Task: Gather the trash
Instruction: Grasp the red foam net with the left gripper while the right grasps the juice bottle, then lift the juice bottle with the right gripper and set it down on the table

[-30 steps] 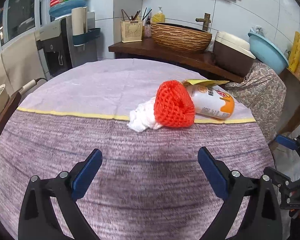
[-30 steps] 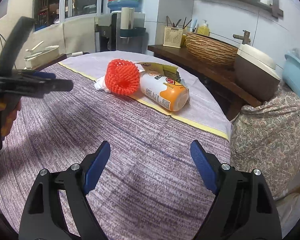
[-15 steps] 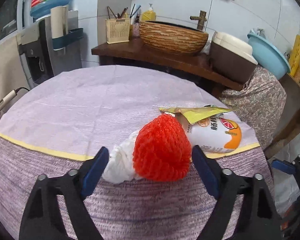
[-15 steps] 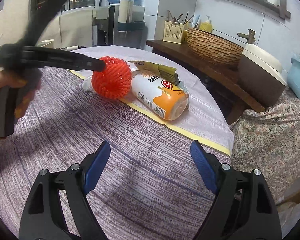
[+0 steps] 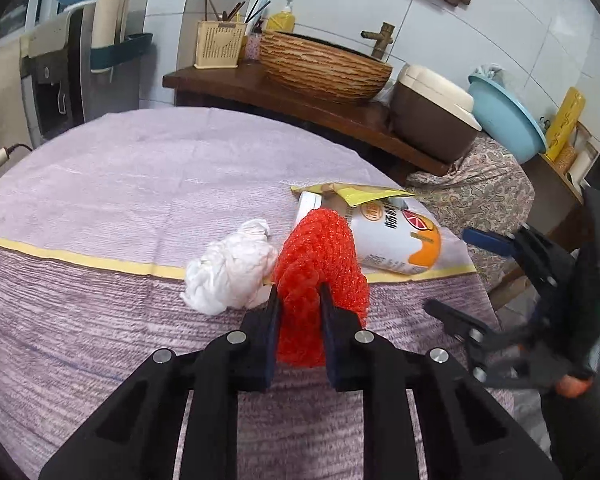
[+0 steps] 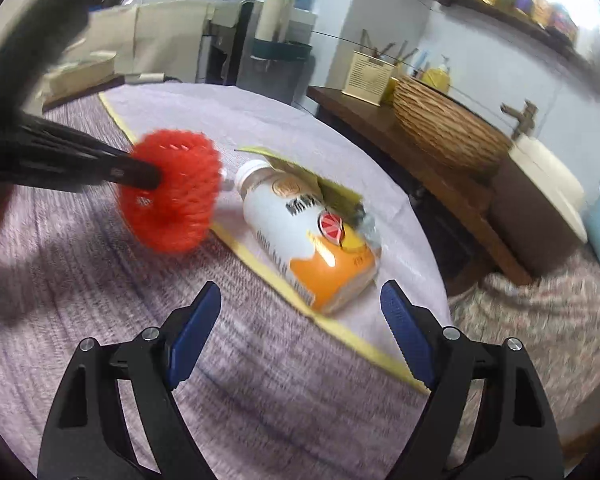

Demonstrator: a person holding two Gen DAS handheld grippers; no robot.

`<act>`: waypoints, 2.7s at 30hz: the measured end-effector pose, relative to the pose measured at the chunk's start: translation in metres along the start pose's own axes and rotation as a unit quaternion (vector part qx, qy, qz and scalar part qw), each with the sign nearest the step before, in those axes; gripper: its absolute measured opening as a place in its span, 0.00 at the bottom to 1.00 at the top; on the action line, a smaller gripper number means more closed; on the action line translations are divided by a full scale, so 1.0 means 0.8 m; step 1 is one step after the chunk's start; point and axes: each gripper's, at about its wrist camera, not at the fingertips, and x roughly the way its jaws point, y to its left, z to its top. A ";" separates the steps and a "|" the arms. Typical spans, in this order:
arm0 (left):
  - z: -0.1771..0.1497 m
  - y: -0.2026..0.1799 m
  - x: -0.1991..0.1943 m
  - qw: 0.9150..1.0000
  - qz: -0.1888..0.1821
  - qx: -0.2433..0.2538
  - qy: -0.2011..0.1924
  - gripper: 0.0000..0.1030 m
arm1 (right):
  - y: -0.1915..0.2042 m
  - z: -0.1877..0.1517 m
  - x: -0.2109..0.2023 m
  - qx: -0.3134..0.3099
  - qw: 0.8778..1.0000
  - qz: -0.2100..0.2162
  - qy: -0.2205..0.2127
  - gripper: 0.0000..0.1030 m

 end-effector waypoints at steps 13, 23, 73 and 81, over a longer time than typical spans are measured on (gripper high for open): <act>-0.027 0.014 -0.054 0.999 0.015 0.009 -0.041 0.18 | 0.038 0.027 0.085 -0.193 0.977 -0.076 0.038 0.79; -0.038 0.026 -0.051 0.999 0.005 -0.005 -0.033 0.18 | 0.042 0.040 0.100 -0.205 0.975 -0.063 0.051 0.63; -0.155 0.023 -0.192 0.994 0.016 -0.060 -0.091 0.19 | 0.245 -0.073 -0.147 -0.069 0.992 -0.050 -0.097 0.62; -0.169 0.054 -0.209 0.992 0.033 -0.083 -0.094 0.19 | 0.276 -0.069 -0.106 -0.117 0.991 -0.037 -0.056 0.77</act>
